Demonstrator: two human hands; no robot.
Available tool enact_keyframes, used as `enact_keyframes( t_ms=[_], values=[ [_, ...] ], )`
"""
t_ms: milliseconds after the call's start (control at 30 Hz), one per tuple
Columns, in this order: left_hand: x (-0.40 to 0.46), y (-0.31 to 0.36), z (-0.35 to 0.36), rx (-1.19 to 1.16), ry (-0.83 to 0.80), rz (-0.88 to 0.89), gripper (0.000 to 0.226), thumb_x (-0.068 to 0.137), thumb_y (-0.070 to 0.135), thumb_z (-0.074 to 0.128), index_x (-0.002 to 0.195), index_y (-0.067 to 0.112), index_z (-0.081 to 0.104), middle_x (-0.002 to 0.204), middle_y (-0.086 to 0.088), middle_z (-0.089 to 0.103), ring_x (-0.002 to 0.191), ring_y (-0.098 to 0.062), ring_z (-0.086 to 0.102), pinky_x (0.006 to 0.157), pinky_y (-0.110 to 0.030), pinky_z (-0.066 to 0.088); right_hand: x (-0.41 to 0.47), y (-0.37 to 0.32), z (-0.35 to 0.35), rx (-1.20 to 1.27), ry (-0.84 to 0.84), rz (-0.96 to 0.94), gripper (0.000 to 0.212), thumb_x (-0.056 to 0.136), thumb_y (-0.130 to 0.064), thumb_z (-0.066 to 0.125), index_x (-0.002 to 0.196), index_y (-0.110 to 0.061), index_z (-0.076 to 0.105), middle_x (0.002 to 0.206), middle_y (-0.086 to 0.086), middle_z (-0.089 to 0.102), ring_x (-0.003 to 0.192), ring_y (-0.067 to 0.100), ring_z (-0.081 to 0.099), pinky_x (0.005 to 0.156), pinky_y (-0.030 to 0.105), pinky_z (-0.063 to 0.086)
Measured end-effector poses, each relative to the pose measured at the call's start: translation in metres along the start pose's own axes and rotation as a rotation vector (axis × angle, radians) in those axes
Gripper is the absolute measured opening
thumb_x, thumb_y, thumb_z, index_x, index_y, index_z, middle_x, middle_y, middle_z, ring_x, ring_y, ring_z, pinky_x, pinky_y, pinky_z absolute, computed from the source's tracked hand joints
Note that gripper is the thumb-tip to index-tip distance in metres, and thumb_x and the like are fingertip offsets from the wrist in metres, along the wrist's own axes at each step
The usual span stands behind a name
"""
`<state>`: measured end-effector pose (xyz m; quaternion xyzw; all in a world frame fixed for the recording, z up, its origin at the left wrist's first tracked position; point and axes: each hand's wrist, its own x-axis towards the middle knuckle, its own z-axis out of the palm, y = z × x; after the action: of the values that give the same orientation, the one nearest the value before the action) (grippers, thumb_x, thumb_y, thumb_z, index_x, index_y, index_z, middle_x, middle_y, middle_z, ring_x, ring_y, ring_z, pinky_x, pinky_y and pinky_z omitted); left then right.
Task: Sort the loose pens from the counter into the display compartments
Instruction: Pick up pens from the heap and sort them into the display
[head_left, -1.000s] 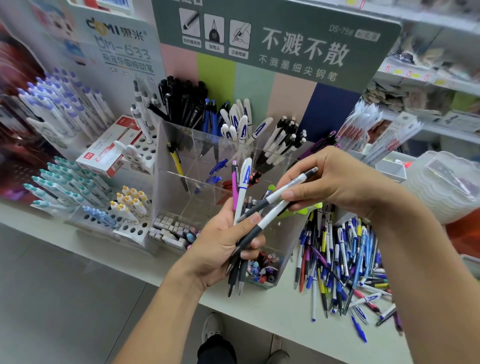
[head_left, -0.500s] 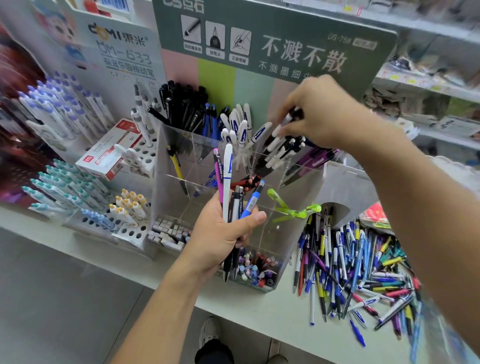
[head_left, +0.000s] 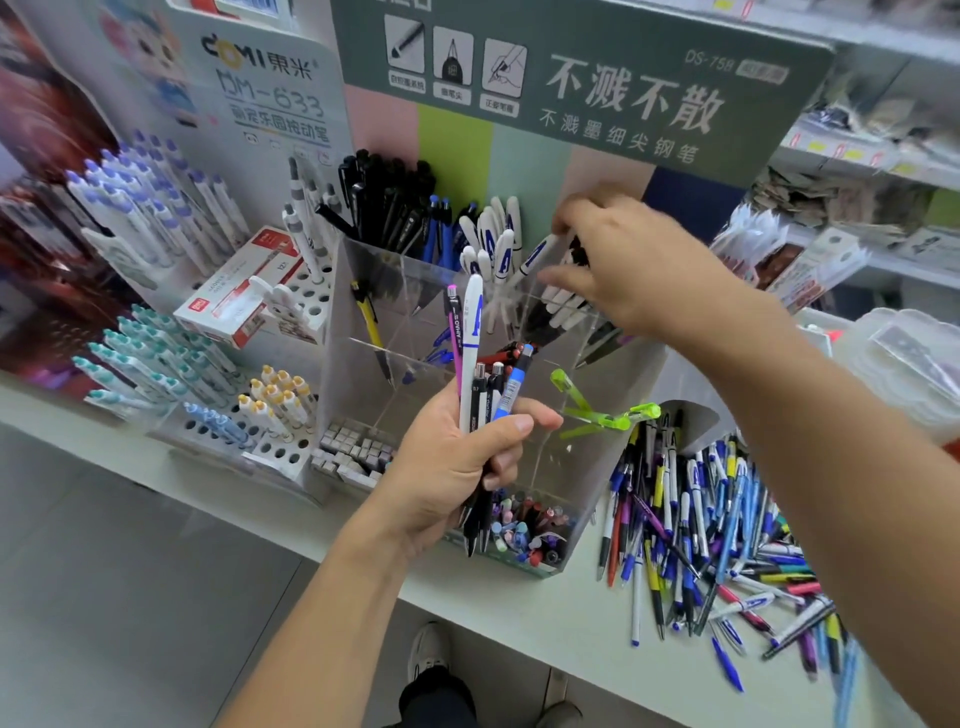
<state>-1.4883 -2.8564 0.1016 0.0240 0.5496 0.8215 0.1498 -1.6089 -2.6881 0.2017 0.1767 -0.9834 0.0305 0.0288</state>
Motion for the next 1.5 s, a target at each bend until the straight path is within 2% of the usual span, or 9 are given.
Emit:
enact_keyframes(
  t_ms=[100, 233, 333, 500, 800, 1033, 1200, 1300, 1500],
  values=[
    [0.001, -0.001, 0.002, -0.022, 0.001, -0.019, 0.026, 0.094, -0.016, 0.05, 0.113, 0.002, 0.05, 0.09, -0.01, 0.071, 0.047, -0.009, 0.041, 0.042, -0.019, 0.035, -0.028, -0.019, -0.011, 0.185, 0.231, -0.085, 0.04, 0.09, -0.054, 0.064, 0.101, -0.016, 0.069, 0.101, 0.003, 0.06, 0.096, 0.021, 0.056, 0.08, 0.037, 0.048],
    [0.003, 0.001, 0.008, 0.081, -0.002, -0.013, 0.034, 0.092, -0.018, 0.052, 0.117, 0.005, 0.049, 0.081, -0.005, 0.06, 0.047, -0.011, 0.042, 0.041, -0.022, 0.034, -0.053, -0.031, -0.007, 0.544, -0.277, -0.129, 0.041, 0.071, -0.06, 0.077, 0.087, -0.022, 0.078, 0.081, -0.006, 0.075, 0.076, 0.009, 0.069, 0.076, 0.038, 0.057],
    [0.006, 0.0, 0.012, 0.121, -0.007, -0.071, 0.05, 0.091, -0.02, 0.05, 0.128, 0.012, 0.045, 0.067, 0.0, 0.052, 0.046, -0.013, 0.04, 0.04, -0.022, 0.033, -0.049, -0.022, 0.016, 0.73, -0.375, -0.094, 0.031, 0.074, -0.041, 0.085, 0.089, -0.014, 0.076, 0.085, 0.006, 0.076, 0.071, 0.017, 0.068, 0.077, 0.042, 0.058],
    [0.004, -0.002, 0.019, 0.152, -0.022, -0.166, 0.056, 0.09, -0.016, 0.059, 0.133, 0.015, 0.039, 0.075, -0.01, 0.05, 0.045, -0.012, 0.042, 0.04, -0.022, 0.035, -0.053, -0.008, 0.032, 1.023, -0.536, -0.019, 0.023, 0.08, -0.016, 0.082, 0.092, 0.002, 0.073, 0.083, 0.009, 0.076, 0.071, 0.009, 0.067, 0.069, 0.019, 0.053],
    [0.002, 0.007, 0.019, 0.124, -0.087, -0.183, 0.033, 0.095, -0.005, 0.06, 0.114, 0.02, 0.05, 0.062, 0.009, 0.051, 0.041, -0.009, 0.036, 0.037, -0.02, 0.03, -0.053, 0.022, 0.016, 1.176, -0.267, 0.034, 0.026, 0.066, -0.021, 0.083, 0.085, -0.004, 0.078, 0.078, 0.025, 0.072, 0.067, 0.021, 0.06, 0.068, 0.031, 0.052],
    [0.001, 0.011, 0.017, 0.105, -0.106, -0.124, 0.027, 0.101, -0.001, 0.051, 0.104, 0.025, 0.055, 0.057, -0.004, 0.035, 0.041, -0.011, 0.026, 0.041, -0.019, 0.024, -0.047, 0.047, -0.028, 1.207, -0.024, 0.043, 0.022, 0.066, -0.023, 0.081, 0.085, -0.014, 0.08, 0.075, 0.012, 0.071, 0.066, 0.017, 0.063, 0.068, 0.024, 0.057],
    [-0.001, -0.001, 0.001, 0.046, 0.011, -0.129, 0.02, 0.105, 0.006, 0.044, 0.112, 0.023, 0.052, 0.064, 0.0, 0.038, 0.043, -0.009, 0.029, 0.037, -0.017, 0.025, -0.049, 0.055, -0.066, 0.838, 0.37, 0.011, 0.024, 0.082, -0.014, 0.079, 0.105, -0.008, 0.073, 0.078, -0.003, 0.073, 0.066, 0.01, 0.068, 0.072, 0.023, 0.061],
    [0.001, -0.006, -0.008, 0.044, 0.053, -0.122, 0.035, 0.106, 0.008, 0.043, 0.133, 0.031, 0.045, 0.064, 0.001, 0.038, 0.045, -0.009, 0.03, 0.038, -0.017, 0.026, -0.031, 0.042, -0.058, 0.576, 0.39, -0.025, 0.017, 0.085, -0.018, 0.081, 0.1, -0.012, 0.076, 0.08, -0.006, 0.071, 0.067, 0.011, 0.071, 0.07, 0.023, 0.06],
    [-0.003, -0.003, -0.02, 0.014, 0.12, -0.108, 0.02, 0.104, 0.016, 0.047, 0.121, 0.007, 0.053, 0.064, -0.002, 0.047, 0.05, -0.014, 0.043, 0.044, -0.023, 0.038, -0.003, 0.02, -0.031, 0.338, 0.33, -0.107, 0.017, 0.087, -0.021, 0.079, 0.102, -0.015, 0.078, 0.08, -0.006, 0.066, 0.077, 0.016, 0.064, 0.09, 0.037, 0.055]
  ],
)
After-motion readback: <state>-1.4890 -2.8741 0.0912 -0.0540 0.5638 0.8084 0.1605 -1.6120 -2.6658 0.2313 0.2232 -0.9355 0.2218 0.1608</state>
